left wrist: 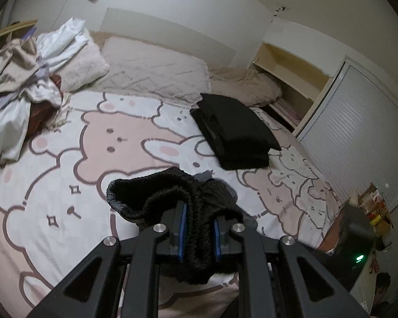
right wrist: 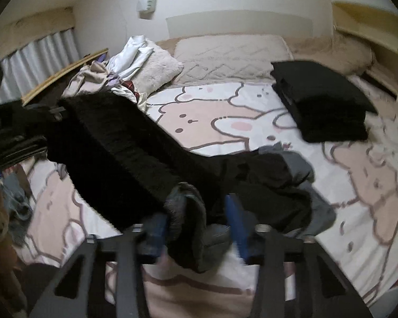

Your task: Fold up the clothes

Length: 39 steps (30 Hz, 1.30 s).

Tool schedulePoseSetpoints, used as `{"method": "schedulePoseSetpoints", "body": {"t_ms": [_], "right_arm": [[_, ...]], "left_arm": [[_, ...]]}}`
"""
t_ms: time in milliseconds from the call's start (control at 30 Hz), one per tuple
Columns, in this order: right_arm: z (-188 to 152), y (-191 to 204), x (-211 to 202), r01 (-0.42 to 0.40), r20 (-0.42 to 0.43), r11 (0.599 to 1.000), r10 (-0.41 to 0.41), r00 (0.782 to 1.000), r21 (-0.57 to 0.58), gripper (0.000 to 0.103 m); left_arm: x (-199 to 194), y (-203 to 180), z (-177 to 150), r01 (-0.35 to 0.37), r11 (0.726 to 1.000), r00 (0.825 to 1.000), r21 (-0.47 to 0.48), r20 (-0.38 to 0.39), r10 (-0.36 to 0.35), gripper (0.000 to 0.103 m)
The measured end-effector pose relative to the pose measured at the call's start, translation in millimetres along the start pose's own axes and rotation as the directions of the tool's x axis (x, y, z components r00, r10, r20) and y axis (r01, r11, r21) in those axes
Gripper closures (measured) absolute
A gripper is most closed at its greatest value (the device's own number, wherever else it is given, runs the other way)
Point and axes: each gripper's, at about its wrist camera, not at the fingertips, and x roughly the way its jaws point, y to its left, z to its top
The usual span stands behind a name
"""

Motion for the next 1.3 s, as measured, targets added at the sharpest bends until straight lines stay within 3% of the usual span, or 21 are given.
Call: {"method": "schedulePoseSetpoints", "body": {"t_ms": [67,133,267,400,467,600,667,800,933,1133,1300], "right_arm": [[3,-1,-2,0.045,0.021,0.998,-0.044,0.999,-0.044,0.092],[9,-6,-5,0.085,0.045,0.994,-0.082,0.996,-0.068,0.095],[22,-16,-14,0.129,0.087,0.988,-0.122,0.989,-0.084,0.095],[32,-24,-24,0.064,0.090,0.995,-0.057,0.994,-0.070,0.095],[33,-20,-27,0.062,0.095,0.994,-0.053,0.994,-0.088,0.095],[36,-13,-31,0.071,0.121,0.993,-0.059,0.991,-0.096,0.095],[41,-14,-30,0.061,0.120,0.995,-0.051,0.991,-0.083,0.095],[50,-14,-29,0.041,0.120,0.996,-0.032,0.992,-0.075,0.095],[62,-16,-32,-0.018,0.124,0.999,0.024,0.992,-0.047,0.095],[81,-5,-41,-0.136,0.136,0.990,0.141,0.981,-0.040,0.095],[92,16,-52,-0.187,0.153,0.979,0.198,0.968,-0.082,0.095]], "left_arm": [[5,1,-13,0.000,1.000,1.000,0.000,-0.013,0.000,0.086],[9,3,-26,0.012,1.000,1.000,-0.015,-0.025,-0.012,0.082],[5,13,-47,0.067,0.995,0.996,-0.071,-0.048,-0.071,0.058],[-7,17,-56,0.019,1.000,0.998,-0.022,-0.061,-0.021,0.053],[-13,12,-58,-0.019,0.999,0.998,0.028,-0.052,0.021,0.050],[-29,6,-65,-0.034,0.996,0.998,0.087,-0.052,0.039,0.048],[-33,9,-69,-0.056,0.994,0.997,0.091,-0.055,0.061,0.039],[-34,18,-83,-0.118,0.989,0.990,0.094,-0.064,0.124,0.038],[-23,23,-101,-0.134,0.990,0.986,0.046,-0.090,0.138,0.038],[-3,6,-125,-0.229,0.970,0.973,0.078,0.007,0.229,0.038],[11,-2,-142,-0.275,0.961,0.959,0.010,0.079,0.274,0.038]]}}
